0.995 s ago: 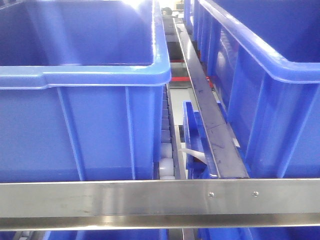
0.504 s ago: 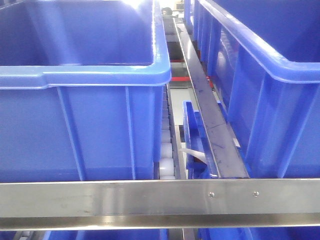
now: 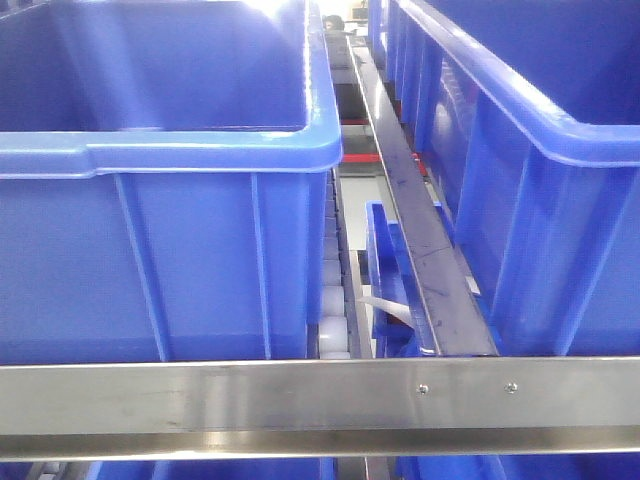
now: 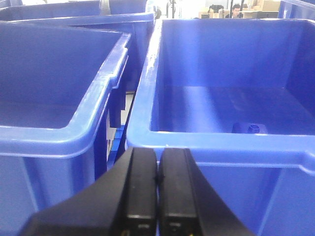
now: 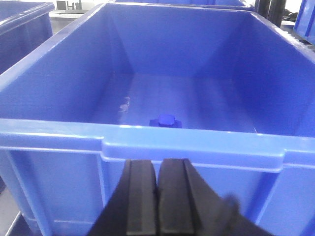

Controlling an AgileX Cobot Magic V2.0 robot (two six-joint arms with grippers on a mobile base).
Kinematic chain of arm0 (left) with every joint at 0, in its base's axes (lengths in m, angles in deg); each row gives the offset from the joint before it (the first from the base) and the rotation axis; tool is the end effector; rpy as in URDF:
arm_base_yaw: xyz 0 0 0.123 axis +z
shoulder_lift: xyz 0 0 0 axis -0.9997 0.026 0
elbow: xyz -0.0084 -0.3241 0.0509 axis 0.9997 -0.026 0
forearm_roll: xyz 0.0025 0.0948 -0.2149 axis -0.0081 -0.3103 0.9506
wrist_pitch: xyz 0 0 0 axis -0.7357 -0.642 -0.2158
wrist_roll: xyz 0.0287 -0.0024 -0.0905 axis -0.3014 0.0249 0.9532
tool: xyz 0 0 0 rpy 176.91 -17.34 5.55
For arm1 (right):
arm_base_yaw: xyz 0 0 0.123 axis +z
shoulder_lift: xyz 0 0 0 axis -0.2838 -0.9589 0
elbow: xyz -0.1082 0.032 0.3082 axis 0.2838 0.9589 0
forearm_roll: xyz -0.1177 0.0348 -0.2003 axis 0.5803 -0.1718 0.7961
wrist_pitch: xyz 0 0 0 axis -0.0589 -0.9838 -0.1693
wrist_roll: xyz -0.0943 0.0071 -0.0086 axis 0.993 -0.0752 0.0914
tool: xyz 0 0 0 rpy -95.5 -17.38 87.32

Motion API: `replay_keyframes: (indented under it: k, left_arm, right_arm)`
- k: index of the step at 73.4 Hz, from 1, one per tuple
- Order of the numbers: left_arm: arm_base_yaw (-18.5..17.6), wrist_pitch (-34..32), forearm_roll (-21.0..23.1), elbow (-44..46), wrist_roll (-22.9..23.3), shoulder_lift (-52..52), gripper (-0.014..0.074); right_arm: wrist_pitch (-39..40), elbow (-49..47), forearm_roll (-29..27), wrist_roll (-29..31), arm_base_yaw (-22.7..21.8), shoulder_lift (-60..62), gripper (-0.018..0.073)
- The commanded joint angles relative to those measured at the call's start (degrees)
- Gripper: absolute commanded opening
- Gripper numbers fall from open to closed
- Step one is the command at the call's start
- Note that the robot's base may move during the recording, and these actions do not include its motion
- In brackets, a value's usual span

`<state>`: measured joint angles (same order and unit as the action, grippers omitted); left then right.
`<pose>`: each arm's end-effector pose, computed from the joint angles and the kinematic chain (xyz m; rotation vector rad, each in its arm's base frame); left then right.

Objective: Pick and sort blue part to right shelf

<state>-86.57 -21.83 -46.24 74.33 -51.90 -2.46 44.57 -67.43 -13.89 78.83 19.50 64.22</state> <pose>-0.0003 0.0001 0.2047 -0.0453 1.5532 0.0114 -0.0004 -0.0004 0.1975 -0.0232 1.5634 0.0551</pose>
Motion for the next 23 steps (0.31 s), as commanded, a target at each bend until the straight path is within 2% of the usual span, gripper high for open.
replay_keyframes:
  k: [1, 23]
  left_arm:
    - [0.1, -4.7, 0.4, -1.4, 0.3, -1.4, 0.0132]
    - [0.1, -4.7, 0.4, -1.4, 0.3, -1.4, 0.0132]
  right_arm:
    - [6.0, -1.2, -0.2, 0.3, -0.4, 0.8, 0.0036]
    - [6.0, -1.2, -0.2, 0.3, -0.4, 0.8, 0.0036]
